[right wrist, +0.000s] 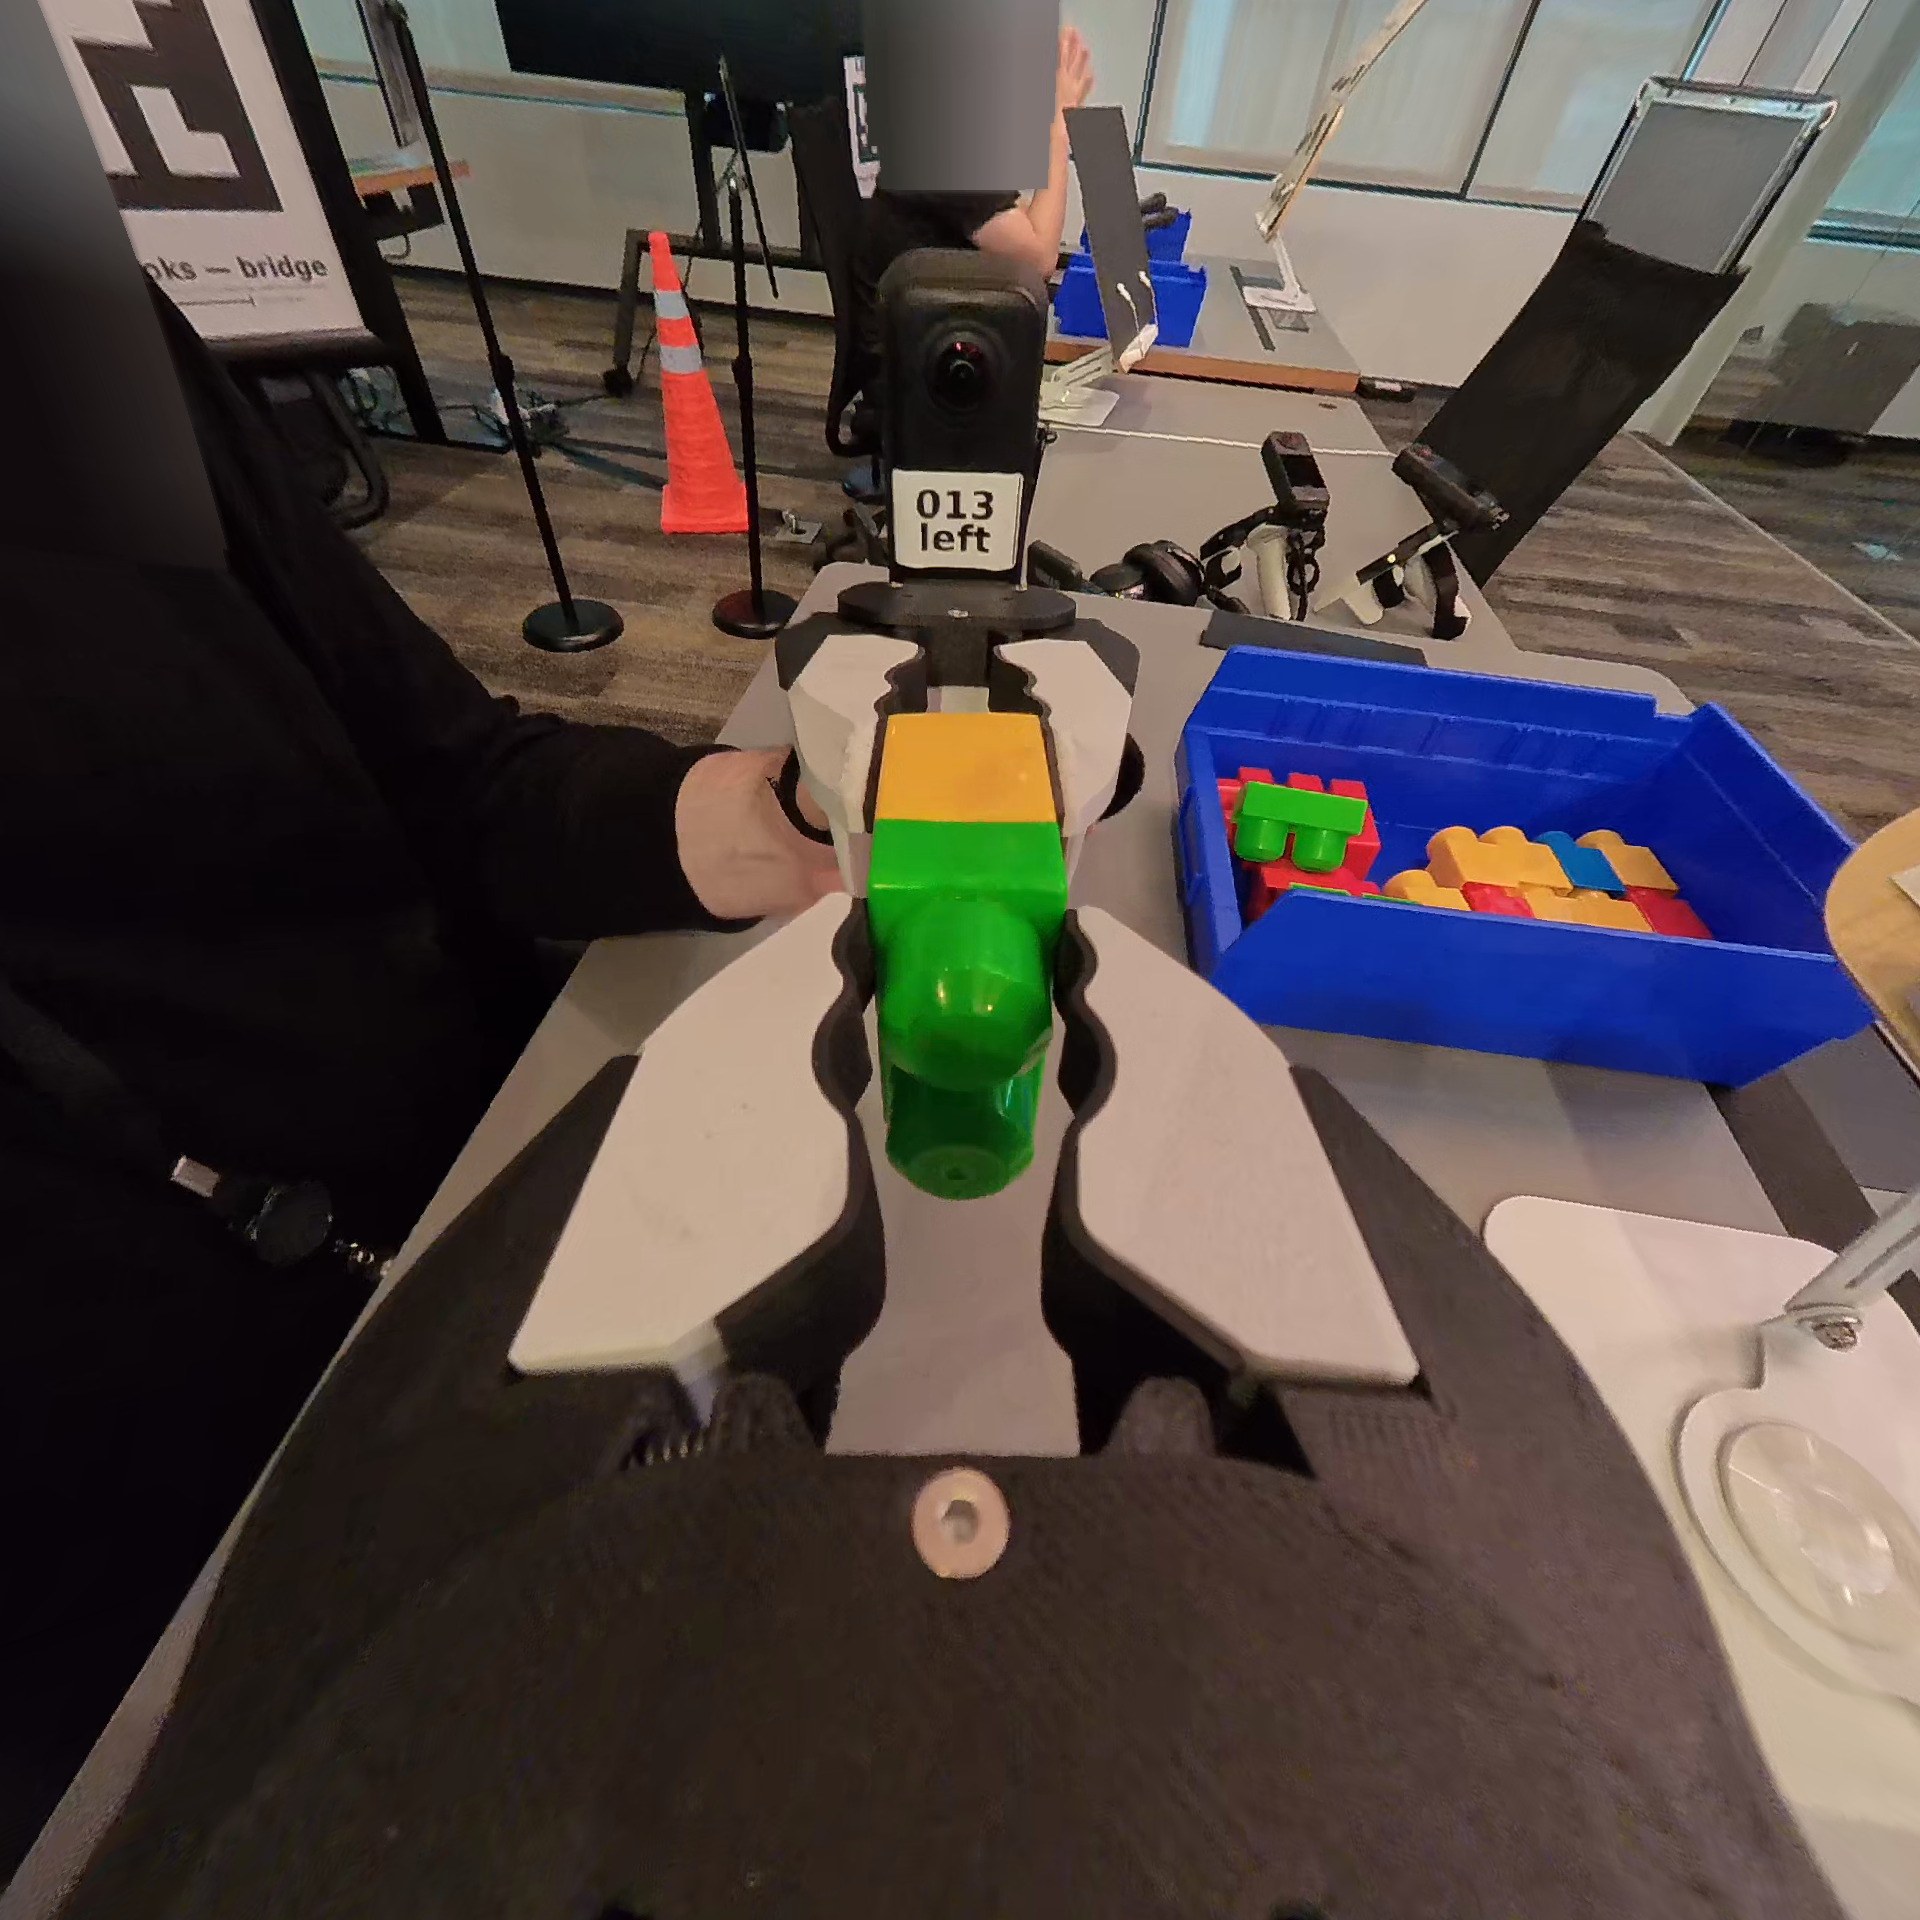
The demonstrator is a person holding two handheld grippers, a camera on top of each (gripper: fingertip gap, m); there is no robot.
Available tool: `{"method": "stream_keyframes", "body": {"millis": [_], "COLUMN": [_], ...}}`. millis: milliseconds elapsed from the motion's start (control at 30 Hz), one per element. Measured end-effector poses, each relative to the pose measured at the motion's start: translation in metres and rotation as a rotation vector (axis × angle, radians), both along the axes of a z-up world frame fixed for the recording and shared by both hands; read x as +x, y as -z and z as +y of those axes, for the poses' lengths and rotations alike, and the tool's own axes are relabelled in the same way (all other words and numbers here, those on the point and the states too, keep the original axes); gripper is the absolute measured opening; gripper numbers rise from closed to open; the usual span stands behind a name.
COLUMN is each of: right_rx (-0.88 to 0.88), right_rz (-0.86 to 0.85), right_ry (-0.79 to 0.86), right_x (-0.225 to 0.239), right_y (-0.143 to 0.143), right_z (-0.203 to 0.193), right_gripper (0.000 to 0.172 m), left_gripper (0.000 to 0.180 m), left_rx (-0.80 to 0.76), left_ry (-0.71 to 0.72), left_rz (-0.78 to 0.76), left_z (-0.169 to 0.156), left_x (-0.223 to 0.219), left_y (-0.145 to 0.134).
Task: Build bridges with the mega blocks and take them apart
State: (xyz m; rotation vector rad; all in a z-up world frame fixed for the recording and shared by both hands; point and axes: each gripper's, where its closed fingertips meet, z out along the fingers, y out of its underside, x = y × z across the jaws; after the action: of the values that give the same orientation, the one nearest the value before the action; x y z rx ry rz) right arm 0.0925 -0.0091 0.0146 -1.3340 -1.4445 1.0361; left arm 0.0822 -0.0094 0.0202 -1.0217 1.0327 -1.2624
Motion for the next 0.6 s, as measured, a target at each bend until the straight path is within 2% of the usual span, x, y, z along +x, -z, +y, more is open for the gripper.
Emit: {"method": "stream_keyframes", "body": {"millis": [200, 400, 600], "right_rx": [-0.004, -0.05, -0.098], "right_rz": [0.0, 0.087, 0.185], "right_ry": [-0.004, 0.001, 0.037], "right_x": [-0.003, -0.003, 0.008], "right_y": [0.001, -0.006, -0.017], "right_z": [0.002, 0.005, 0.016], "right_gripper": [0.034, 0.034, 0.034], "left_gripper": [0.035, 0.035, 0.049], "left_rx": [-0.003, -0.037, -0.079], "left_ry": [-0.013, -0.015, -0.021], "left_rz": [-0.015, -0.038, -0.037], "left_z": [0.002, 0.006, 0.015], "left_x": [-0.002, -0.003, -0.01], "left_y": [-0.001, -0.005, -0.002]}}
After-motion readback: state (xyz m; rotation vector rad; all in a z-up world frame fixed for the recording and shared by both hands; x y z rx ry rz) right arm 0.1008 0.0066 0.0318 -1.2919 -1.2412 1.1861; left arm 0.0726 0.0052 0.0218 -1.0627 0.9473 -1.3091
